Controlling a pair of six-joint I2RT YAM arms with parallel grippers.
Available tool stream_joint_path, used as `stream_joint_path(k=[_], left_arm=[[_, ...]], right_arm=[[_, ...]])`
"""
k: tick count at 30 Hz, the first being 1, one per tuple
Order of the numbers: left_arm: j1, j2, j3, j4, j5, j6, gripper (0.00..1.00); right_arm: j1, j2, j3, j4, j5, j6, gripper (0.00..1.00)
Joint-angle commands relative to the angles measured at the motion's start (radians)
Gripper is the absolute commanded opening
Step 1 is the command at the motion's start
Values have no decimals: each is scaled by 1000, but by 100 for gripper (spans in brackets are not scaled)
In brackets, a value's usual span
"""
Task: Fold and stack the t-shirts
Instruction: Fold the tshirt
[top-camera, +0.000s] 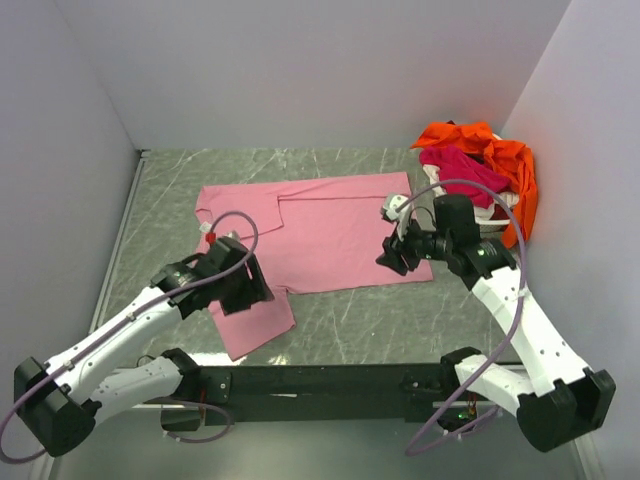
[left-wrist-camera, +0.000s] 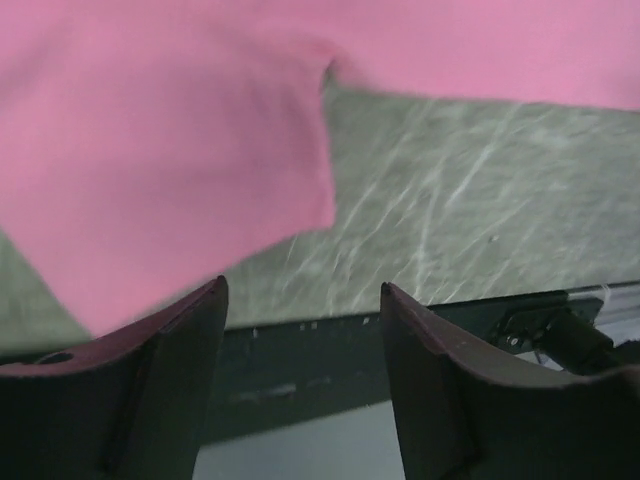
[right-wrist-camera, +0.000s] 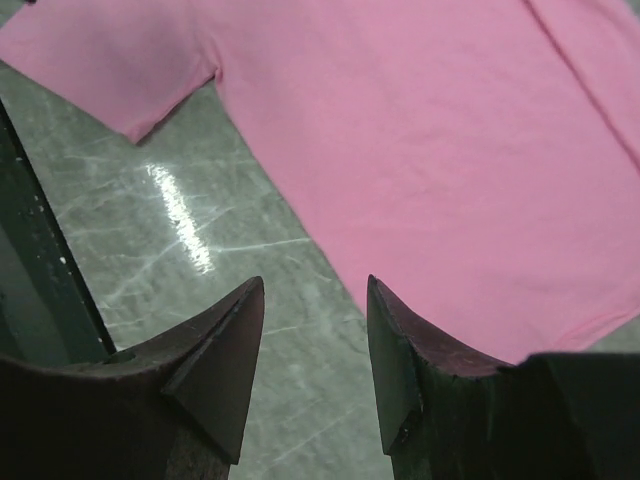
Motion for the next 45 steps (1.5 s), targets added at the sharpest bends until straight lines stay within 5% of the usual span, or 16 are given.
stream_joint_path(k=[1, 5, 12, 18, 37, 43, 45], left_arm=[[-97, 54, 1, -141, -147, -338, 66], [-166, 181, 20, -339, -221, -511, 60], [-193, 123, -126, -279, -155, -759, 40], [-193, 62, -232, -284, -98, -836, 43], [-139, 71, -385, -161, -81, -888, 46], [-88, 105, -393, -136, -110, -844, 37], [-85, 93, -384, -143, -118, -835, 23]], right_arm=[[-5, -71, -75, 65, 1, 82, 53], [-17, -70, -87, 65, 9, 91, 53], [-54, -64, -93, 48, -9, 74, 53], [-78, -56, -91, 31, -26, 59, 53], [-166, -53, -83, -10, -94, 38, 53], [-190, -59, -83, -24, -127, 33, 53], [-195, -56, -80, -30, -126, 25, 53]])
